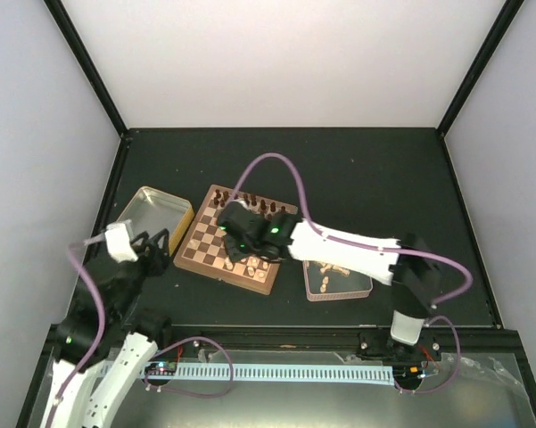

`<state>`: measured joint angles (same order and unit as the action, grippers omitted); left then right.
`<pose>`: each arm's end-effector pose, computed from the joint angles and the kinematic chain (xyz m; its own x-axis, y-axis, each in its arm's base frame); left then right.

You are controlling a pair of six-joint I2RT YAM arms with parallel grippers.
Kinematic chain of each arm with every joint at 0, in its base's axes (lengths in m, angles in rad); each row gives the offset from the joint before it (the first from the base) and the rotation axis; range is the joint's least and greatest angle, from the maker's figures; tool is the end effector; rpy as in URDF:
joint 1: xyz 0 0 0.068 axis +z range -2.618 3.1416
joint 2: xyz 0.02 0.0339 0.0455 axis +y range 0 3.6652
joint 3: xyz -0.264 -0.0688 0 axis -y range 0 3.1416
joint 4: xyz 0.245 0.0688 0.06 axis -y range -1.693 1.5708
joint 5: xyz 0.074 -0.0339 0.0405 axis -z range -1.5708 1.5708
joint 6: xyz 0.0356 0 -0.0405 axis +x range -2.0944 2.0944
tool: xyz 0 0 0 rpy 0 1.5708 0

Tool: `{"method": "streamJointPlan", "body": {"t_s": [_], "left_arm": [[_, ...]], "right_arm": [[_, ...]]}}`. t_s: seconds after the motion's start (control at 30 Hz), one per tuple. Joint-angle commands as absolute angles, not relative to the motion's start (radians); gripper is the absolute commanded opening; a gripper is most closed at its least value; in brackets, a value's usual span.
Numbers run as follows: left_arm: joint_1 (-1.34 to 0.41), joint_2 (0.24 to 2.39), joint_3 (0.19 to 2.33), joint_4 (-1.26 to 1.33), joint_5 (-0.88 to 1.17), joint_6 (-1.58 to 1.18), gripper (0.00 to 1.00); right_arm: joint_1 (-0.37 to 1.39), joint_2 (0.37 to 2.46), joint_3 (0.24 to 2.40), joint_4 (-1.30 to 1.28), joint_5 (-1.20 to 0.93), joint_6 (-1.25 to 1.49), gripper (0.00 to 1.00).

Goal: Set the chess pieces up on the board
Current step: Place the chess piece on the chessboard.

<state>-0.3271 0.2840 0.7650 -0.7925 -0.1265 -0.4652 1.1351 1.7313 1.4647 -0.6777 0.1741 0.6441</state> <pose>0.0583 -0.0150 0.3205 -0.3514 -0.3507 -0.8681 0.0530 0.9182 -0.3925 0.1652 0.3403 0.2791 -0.7838 -0.2824 -0.5531 -0.4744 0.8470 0.2399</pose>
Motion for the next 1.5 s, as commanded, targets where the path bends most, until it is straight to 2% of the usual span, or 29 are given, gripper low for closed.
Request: {"method": "streamJointPlan", "body": {"t_s": [0.0,0.13,0.5,0.77,1.3,1.37,1.47], "left_arm": [[-0.324,0.129,0.783,-0.854,-0.233,-0.469,0.58],[-0.323,0.074,0.766,-0.862,-0.243,-0.483,0.6],[-0.324,0.071,0.735,-0.835,-0.21,-0.471,0.62],[-0.324,0.063,0.736,-0.851,-0.242,-0.492,0.62],[-0.324,0.072,0.734,-0.851,-0.245,-0.494,0.63],[-0.324,0.074,0.735,-0.851,-0.245,-0.495,0.63],[-0.324,0.075,0.735,-0.852,-0.245,-0.495,0.63]], "right_arm": [[1.183,1.922,1.687,-0.771,0.199,0.611,0.01],[1.197,2.092,1.874,-0.831,0.189,0.601,0.01],[1.2,2.369,2.155,-0.865,0.222,0.581,0.02],[1.19,2.421,2.166,-0.857,0.283,0.595,0.02],[1.163,2.47,2.154,-0.795,0.217,0.589,0.07],[1.161,2.47,2.155,-0.796,0.214,0.588,0.09],[1.161,2.458,2.154,-0.799,0.203,0.585,0.19]]}}
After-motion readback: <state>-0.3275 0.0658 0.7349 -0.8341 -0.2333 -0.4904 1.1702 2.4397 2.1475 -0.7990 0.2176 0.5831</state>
